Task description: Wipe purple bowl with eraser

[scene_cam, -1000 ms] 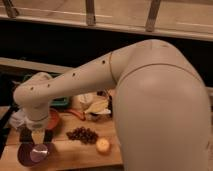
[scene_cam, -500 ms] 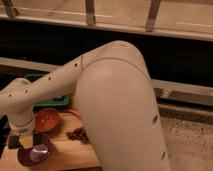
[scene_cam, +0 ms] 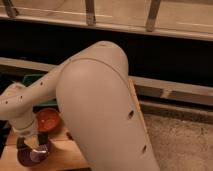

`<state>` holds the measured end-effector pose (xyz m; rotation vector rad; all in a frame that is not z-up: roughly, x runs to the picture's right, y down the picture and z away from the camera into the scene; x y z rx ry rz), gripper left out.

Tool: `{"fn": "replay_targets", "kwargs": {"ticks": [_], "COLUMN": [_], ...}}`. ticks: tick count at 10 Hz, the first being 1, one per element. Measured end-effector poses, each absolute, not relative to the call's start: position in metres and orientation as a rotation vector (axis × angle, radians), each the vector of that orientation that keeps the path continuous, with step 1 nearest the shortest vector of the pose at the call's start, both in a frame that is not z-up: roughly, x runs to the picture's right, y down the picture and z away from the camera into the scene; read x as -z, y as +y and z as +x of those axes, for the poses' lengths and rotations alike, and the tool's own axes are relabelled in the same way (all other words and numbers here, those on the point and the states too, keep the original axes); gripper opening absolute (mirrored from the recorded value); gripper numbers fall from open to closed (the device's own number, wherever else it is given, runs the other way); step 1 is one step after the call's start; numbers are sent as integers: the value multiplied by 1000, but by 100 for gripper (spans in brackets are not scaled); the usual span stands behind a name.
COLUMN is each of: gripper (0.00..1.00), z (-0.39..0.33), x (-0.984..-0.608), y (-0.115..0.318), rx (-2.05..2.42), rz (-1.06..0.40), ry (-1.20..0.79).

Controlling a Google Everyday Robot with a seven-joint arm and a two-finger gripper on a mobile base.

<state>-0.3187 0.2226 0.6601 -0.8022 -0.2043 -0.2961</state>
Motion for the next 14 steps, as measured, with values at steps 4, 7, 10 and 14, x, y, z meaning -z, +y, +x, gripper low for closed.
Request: {"fn": "replay_targets", "kwargs": {"ticks": [4,7,10,14], "gripper": [0,0,0,0], "z": [-323,-330,-336,-342], "x": [-662,-673,-679,-682], "y": [223,229,228,231], "rx": [290,301,295,289], "rz": [-794,-782,-767,-763], "ry": [-189,-160,-204,-324]}}
